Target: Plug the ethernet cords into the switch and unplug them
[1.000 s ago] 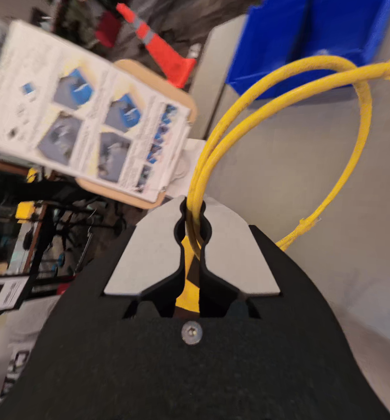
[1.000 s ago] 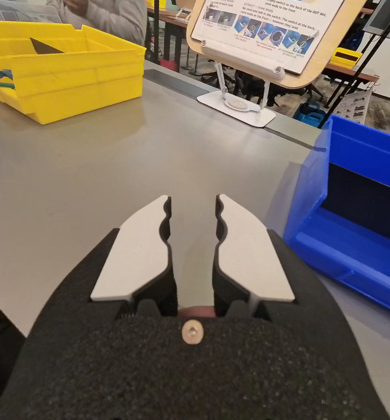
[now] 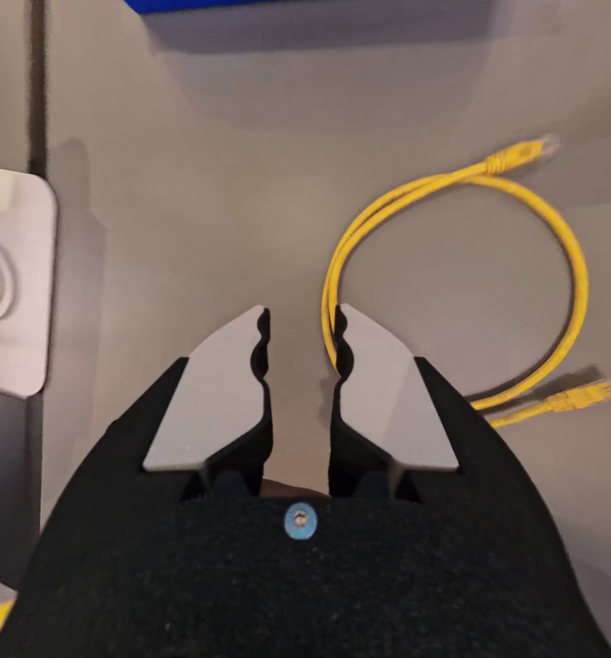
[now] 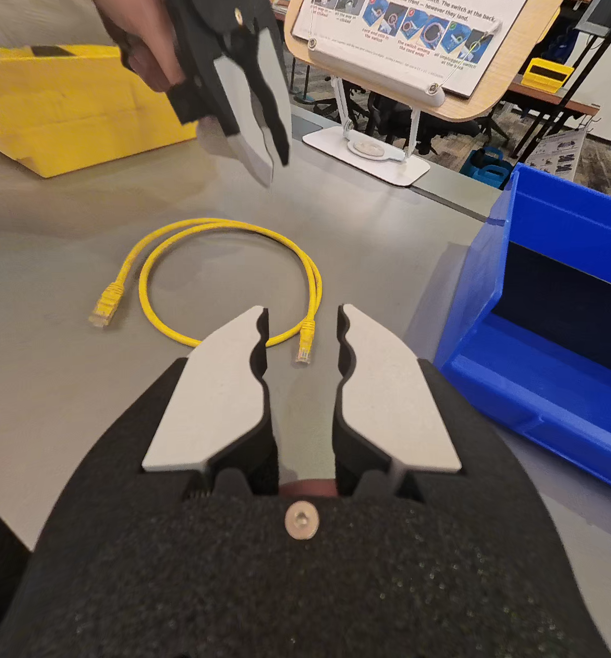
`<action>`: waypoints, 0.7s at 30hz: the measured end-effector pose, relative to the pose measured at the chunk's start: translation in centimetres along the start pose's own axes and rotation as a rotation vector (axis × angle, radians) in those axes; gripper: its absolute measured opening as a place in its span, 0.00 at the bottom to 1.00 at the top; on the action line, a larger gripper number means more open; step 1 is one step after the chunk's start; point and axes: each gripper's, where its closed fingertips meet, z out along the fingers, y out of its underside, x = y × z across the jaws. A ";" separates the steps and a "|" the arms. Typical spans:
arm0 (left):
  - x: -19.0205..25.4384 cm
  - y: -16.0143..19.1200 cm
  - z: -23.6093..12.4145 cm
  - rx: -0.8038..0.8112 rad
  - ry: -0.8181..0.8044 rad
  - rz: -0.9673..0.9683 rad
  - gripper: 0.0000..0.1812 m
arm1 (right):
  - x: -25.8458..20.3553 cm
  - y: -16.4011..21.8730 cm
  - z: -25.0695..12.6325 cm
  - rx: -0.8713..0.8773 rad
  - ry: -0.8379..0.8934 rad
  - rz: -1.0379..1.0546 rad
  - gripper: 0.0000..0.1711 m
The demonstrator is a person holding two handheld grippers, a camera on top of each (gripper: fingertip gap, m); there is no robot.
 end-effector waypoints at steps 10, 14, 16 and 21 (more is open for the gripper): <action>6.6 3.1 -11.8 0.461 -0.199 -0.409 0.18 | -0.4 -0.9 -0.7 0.043 -0.035 0.063 0.21; 11.7 8.2 -12.7 0.626 -0.188 -0.695 0.18 | -0.2 -0.5 -0.4 0.024 -0.039 0.108 0.21; 15.1 10.9 -11.8 0.646 -0.103 -0.820 0.20 | 0.0 -0.6 -0.5 0.021 -0.021 0.095 0.21; 17.8 16.8 -12.5 0.675 -0.241 -0.975 0.20 | -0.3 -0.4 -0.6 0.017 0.000 0.052 0.21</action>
